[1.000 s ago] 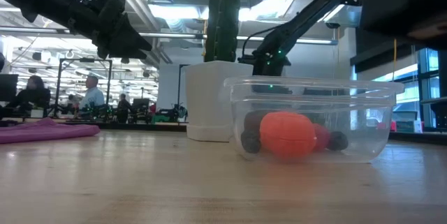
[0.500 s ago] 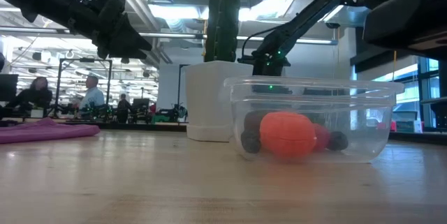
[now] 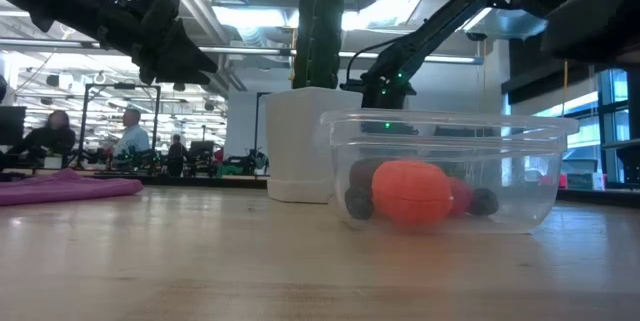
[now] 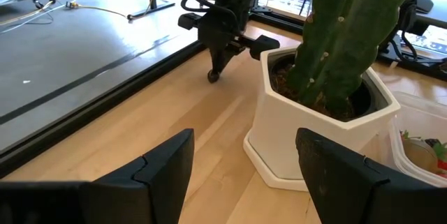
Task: Pick and placing Produce into tupperware
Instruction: Put the black cherry into the transparent bin
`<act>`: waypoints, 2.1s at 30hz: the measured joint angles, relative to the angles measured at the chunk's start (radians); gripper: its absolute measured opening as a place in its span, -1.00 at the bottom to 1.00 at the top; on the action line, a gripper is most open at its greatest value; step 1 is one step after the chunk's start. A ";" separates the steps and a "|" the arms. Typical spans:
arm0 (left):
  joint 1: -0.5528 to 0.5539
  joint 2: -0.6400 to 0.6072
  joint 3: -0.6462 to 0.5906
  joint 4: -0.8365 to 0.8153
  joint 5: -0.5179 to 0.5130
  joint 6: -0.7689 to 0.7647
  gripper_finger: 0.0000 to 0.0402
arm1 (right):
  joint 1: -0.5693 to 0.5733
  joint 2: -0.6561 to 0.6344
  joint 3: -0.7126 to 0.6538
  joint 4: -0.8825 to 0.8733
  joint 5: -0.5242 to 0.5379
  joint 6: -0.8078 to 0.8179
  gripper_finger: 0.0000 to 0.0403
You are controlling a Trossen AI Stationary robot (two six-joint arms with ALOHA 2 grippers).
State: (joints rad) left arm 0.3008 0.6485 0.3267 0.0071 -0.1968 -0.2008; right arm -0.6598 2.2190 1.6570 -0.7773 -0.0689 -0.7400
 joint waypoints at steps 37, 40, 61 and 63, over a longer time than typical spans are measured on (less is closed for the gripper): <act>0.000 0.000 0.000 0.001 0.000 -0.010 0.22 | 0.597 -0.624 -0.152 -0.216 -0.118 0.523 -1.00; 0.000 0.000 0.000 0.000 0.000 -0.032 0.22 | 0.647 -0.618 -0.282 -0.098 -0.117 0.544 -1.00; 0.000 0.000 0.000 -0.007 0.008 -0.033 0.22 | 0.773 -0.617 -0.630 0.253 -0.027 0.660 -0.81; 0.000 0.000 0.000 -0.007 0.008 -0.033 0.22 | 0.772 -0.617 -0.630 0.253 -0.027 0.661 -0.78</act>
State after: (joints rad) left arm 0.3004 0.6487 0.3267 -0.0002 -0.1886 -0.2337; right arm 0.1127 1.6016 1.0275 -0.5240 -0.0956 -0.0792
